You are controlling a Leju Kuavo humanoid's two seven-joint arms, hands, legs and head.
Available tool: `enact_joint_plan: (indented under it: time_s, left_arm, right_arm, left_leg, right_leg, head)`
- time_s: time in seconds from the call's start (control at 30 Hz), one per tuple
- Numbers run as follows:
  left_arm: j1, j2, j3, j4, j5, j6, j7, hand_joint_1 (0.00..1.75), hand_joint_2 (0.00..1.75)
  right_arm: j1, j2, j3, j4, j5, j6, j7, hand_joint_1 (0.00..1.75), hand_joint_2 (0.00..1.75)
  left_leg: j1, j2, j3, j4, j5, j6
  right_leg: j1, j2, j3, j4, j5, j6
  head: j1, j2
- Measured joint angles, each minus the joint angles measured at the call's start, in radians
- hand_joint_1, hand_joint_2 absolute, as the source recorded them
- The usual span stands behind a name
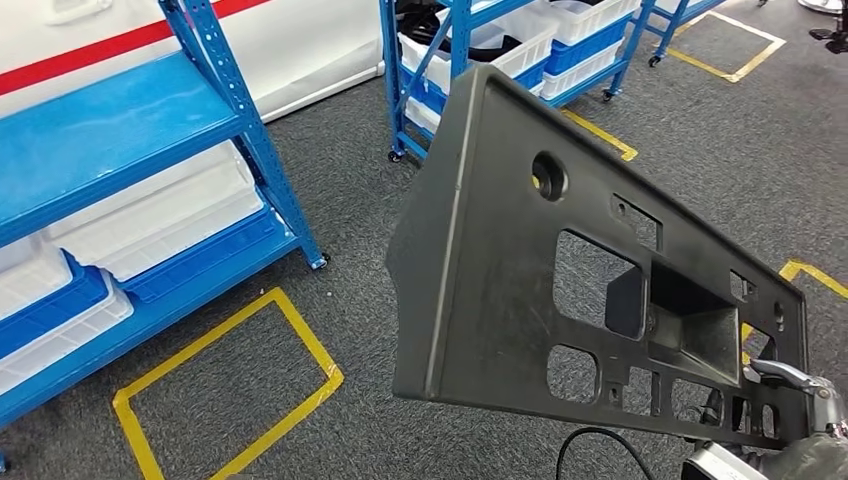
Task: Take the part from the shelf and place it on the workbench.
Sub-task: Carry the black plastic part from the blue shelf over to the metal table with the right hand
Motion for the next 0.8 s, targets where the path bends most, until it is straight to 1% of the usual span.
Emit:
enact_joint_plan:
  time_s: [0.03, 0.07, 0.1, 0.13, 0.17, 0.2, 0.23, 0.27, 0.3, 0.33, 0.37, 0.4, 0.43, 0.47, 0.5, 0.53, 0.57, 0.6, 0.63, 0.67, 0.7, 0.73, 0.77, 0.8]
  left_arm:
    - [0.000, 0.000, 0.000, 0.000, 0.000, 0.000, 0.000, 0.00, 1.75]
    - [0.001, 0.001, 0.001, 0.000, -0.001, 0.000, 0.000, 0.00, 1.75]
    - [0.001, 0.002, 0.002, 0.000, -0.001, 0.000, 0.000, 0.00, 1.75]
    - [0.000, 0.003, 0.003, 0.000, -0.001, 0.000, 0.000, 0.00, 1.75]
    - [-0.001, 0.004, 0.004, 0.000, -0.002, 0.000, -0.001, 0.00, 1.75]
    - [-0.003, 0.003, 0.005, 0.000, -0.002, 0.000, -0.001, 0.00, 1.75]
    - [-0.003, 0.002, 0.005, 0.000, -0.003, 0.000, -0.001, 0.00, 1.75]
    - [-0.003, 0.001, 0.005, 0.000, -0.004, 0.001, -0.001, 0.00, 1.75]
    - [-0.002, 0.000, 0.005, 0.000, -0.004, 0.002, -0.001, 0.00, 1.75]
    - [-0.001, 0.000, 0.006, 0.000, -0.004, 0.002, -0.001, 0.00, 1.75]
    - [0.000, 0.000, 0.006, 0.000, -0.004, 0.003, 0.000, 0.00, 1.75]
    - [0.001, 0.000, 0.006, 0.000, -0.004, 0.003, 0.000, 0.00, 1.75]
    - [0.001, 0.000, 0.006, 0.000, -0.004, 0.003, 0.000, 0.00, 1.75]
    - [0.001, 0.000, 0.006, 0.000, -0.004, 0.003, 0.000, 0.00, 1.75]
    - [0.000, 0.000, 0.006, 0.000, -0.004, 0.003, 0.000, 0.00, 1.75]
    - [-0.001, 0.000, 0.006, 0.000, -0.004, 0.003, 0.000, 0.00, 1.75]
    - [-0.001, 0.000, 0.006, 0.000, -0.004, 0.003, 0.000, 0.00, 1.75]
    - [-0.002, 0.000, 0.006, 0.000, -0.004, 0.003, 0.000, 0.00, 1.75]
    - [-0.003, 0.000, 0.006, 0.000, -0.004, 0.003, 0.000, 0.00, 1.75]
    - [-0.003, -0.001, 0.006, 0.000, -0.004, 0.003, 0.000, 0.00, 1.75]
    - [-0.004, -0.001, 0.006, 0.000, -0.004, 0.003, 0.000, 0.00, 1.75]
    - [-0.005, -0.001, 0.006, 0.000, -0.004, 0.003, 0.000, 0.00, 1.75]
    - [-0.005, -0.002, 0.006, 0.000, -0.004, 0.003, 0.000, 0.00, 1.75]
    - [-0.004, -0.002, 0.006, 0.000, -0.004, 0.003, 0.000, 0.00, 1.75]
  right_arm:
    - [0.000, 0.000, 0.000, 0.000, -0.001, 0.000, 0.000, 1.75, 1.75]
    - [0.000, 0.001, 0.000, 0.000, -0.004, 0.000, -0.001, 1.75, 1.75]
    - [0.000, 0.002, 0.000, 0.000, -0.008, 0.000, -0.002, 1.75, 1.75]
    - [0.000, 0.003, 0.000, 0.000, -0.013, 0.000, -0.004, 1.75, 1.75]
    - [0.001, 0.005, 0.000, 0.000, -0.018, 0.000, -0.007, 1.75, 1.75]
    - [0.003, 0.005, -0.001, -0.001, -0.023, 0.000, -0.010, 1.75, 1.75]
    - [0.007, 0.006, -0.003, -0.002, -0.028, 0.000, -0.014, 1.75, 1.75]
    - [0.009, 0.006, -0.005, -0.005, -0.031, 0.000, -0.018, 1.75, 1.75]
    - [0.010, 0.007, -0.008, -0.007, -0.035, -0.001, -0.021, 1.75, 1.75]
    - [0.011, 0.007, -0.010, -0.009, -0.037, -0.001, -0.023, 1.75, 1.75]
    - [0.011, 0.007, -0.012, -0.010, -0.038, -0.001, -0.024, 1.75, 1.75]
    - [0.012, 0.007, -0.013, -0.010, -0.039, -0.001, -0.024, 1.75, 1.75]
    - [0.013, 0.007, -0.014, -0.010, -0.039, 0.000, -0.024, 1.75, 1.75]
    - [0.014, 0.007, -0.015, -0.010, -0.039, 0.000, -0.024, 1.75, 1.75]
    - [0.015, 0.007, -0.015, -0.010, -0.039, 0.000, -0.024, 1.75, 1.75]
    - [0.015, 0.007, -0.016, -0.010, -0.039, 0.000, -0.024, 1.75, 1.75]
    - [0.015, 0.007, -0.016, -0.011, -0.039, 0.000, -0.024, 1.75, 1.75]
    - [0.015, 0.007, -0.016, -0.011, -0.039, 0.000, -0.024, 1.75, 1.75]
    - [0.015, 0.008, -0.016, -0.012, -0.039, 0.000, -0.024, 1.75, 1.75]
    - [0.016, 0.008, -0.017, -0.012, -0.039, 0.000, -0.024, 1.75, 1.75]
    - [0.016, 0.009, -0.017, -0.013, -0.039, 0.000, -0.024, 1.75, 1.75]
    - [0.017, 0.010, -0.018, -0.014, -0.040, 0.000, -0.024, 1.75, 1.75]
    - [0.018, 0.011, -0.019, -0.014, -0.040, 0.000, -0.024, 1.75, 1.75]
    - [0.017, 0.012, -0.020, -0.014, -0.041, 0.000, -0.024, 1.75, 1.75]
  left_leg:
    - [0.000, -0.003, 0.013, -0.033, 0.028, 0.004]
    - [0.000, -0.029, 0.044, -0.107, 0.070, 0.014]
    - [-0.002, -0.053, 0.076, -0.184, 0.110, 0.024]
    - [-0.004, -0.074, 0.105, -0.256, 0.142, 0.032]
    - [-0.006, -0.091, 0.122, -0.300, 0.156, 0.039]
    - [-0.006, -0.080, 0.125, -0.311, 0.158, 0.040]
    - [-0.004, -0.067, 0.130, -0.321, 0.162, 0.041]
    - [-0.001, -0.054, 0.135, -0.333, 0.168, 0.045]
    - [0.001, -0.040, 0.140, -0.344, 0.174, 0.049]
    - [0.001, -0.025, 0.143, -0.349, 0.176, 0.052]
    - [-0.001, -0.012, 0.143, -0.349, 0.176, 0.054]
    - [-0.002, 0.003, 0.142, -0.347, 0.174, 0.055]
    - [-0.003, 0.018, 0.141, -0.344, 0.171, 0.055]
    - [-0.004, 0.031, 0.141, -0.340, 0.168, 0.053]
    - [-0.004, 0.043, 0.141, -0.336, 0.164, 0.051]
    - [-0.004, 0.055, 0.142, -0.330, 0.159, 0.048]
    - [-0.006, 0.065, 0.143, -0.326, 0.153, 0.043]
    - [-0.008, 0.072, 0.145, -0.321, 0.148, 0.038]
    - [-0.010, 0.080, 0.147, -0.318, 0.144, 0.033]
    - [-0.011, 0.087, 0.149, -0.318, 0.142, 0.029]
    - [-0.011, 0.095, 0.152, -0.318, 0.141, 0.025]
    - [-0.010, 0.095, 0.153, -0.316, 0.136, 0.020]
    - [-0.008, 0.081, 0.150, -0.305, 0.125, 0.015]
    - [-0.006, 0.059, 0.138, -0.277, 0.103, 0.010]
  right_leg:
    - [0.001, 0.010, 0.001, 0.001, 0.000, 0.000]
    - [0.002, 0.026, 0.001, 0.002, 0.001, 0.002]
    - [0.000, 0.044, -0.001, 0.003, 0.002, 0.005]
    - [-0.003, 0.061, -0.005, 0.004, 0.005, 0.011]
    - [-0.007, 0.076, -0.010, 0.003, 0.009, 0.018]
    - [-0.009, 0.088, -0.014, -0.001, 0.013, 0.026]
    - [-0.007, 0.088, -0.016, 0.000, 0.014, 0.033]
    - [-0.004, 0.073, -0.021, 0.010, 0.006, 0.038]
    - [0.000, 0.049, -0.034, 0.039, -0.014, 0.042]
    - [0.000, 0.017, -0.057, 0.089, -0.045, 0.044]
    - [0.000, -0.006, -0.086, 0.151, -0.078, 0.046]
    - [-0.002, -0.017, -0.113, 0.209, -0.103, 0.049]
    - [-0.004, -0.024, -0.129, 0.244, -0.111, 0.051]
    - [-0.005, -0.028, -0.124, 0.241, -0.100, 0.053]
    - [-0.005, -0.035, -0.099, 0.199, -0.073, 0.053]
    - [-0.004, -0.050, -0.060, 0.129, -0.045, 0.051]
    - [-0.002, -0.069, -0.024, 0.067, -0.023, 0.047]
    - [0.001, -0.084, 0.001, 0.022, -0.010, 0.041]
    - [0.005, -0.093, 0.012, 0.001, -0.009, 0.034]
    - [0.008, -0.091, 0.011, 0.002, -0.009, 0.029]
    - [0.008, -0.081, 0.010, 0.000, -0.007, 0.024]
    - [0.006, -0.072, 0.009, -0.004, -0.005, 0.019]
    - [0.003, -0.062, 0.009, -0.008, -0.001, 0.012]
    - [0.000, -0.053, 0.009, -0.012, 0.003, 0.006]
  head:
    - [0.000, 0.000]
    - [0.000, 0.000]
    - [0.000, 0.000]
    - [-0.001, 0.000]
    - [-0.001, 0.000]
    - [-0.002, 0.000]
    - [-0.002, 0.000]
    - [-0.001, 0.000]
    - [-0.001, 0.000]
    - [0.000, 0.000]
    - [0.000, 0.000]
    - [0.000, 0.000]
    - [0.000, 0.000]
    - [0.000, 0.000]
    - [0.000, 0.000]
    - [0.000, 0.000]
    - [0.000, 0.000]
    - [0.000, 0.000]
    - [0.000, 0.000]
    - [0.000, 0.000]
    - [0.000, 0.000]
    - [0.000, 0.000]
    - [0.000, 0.000]
    - [0.000, 0.000]
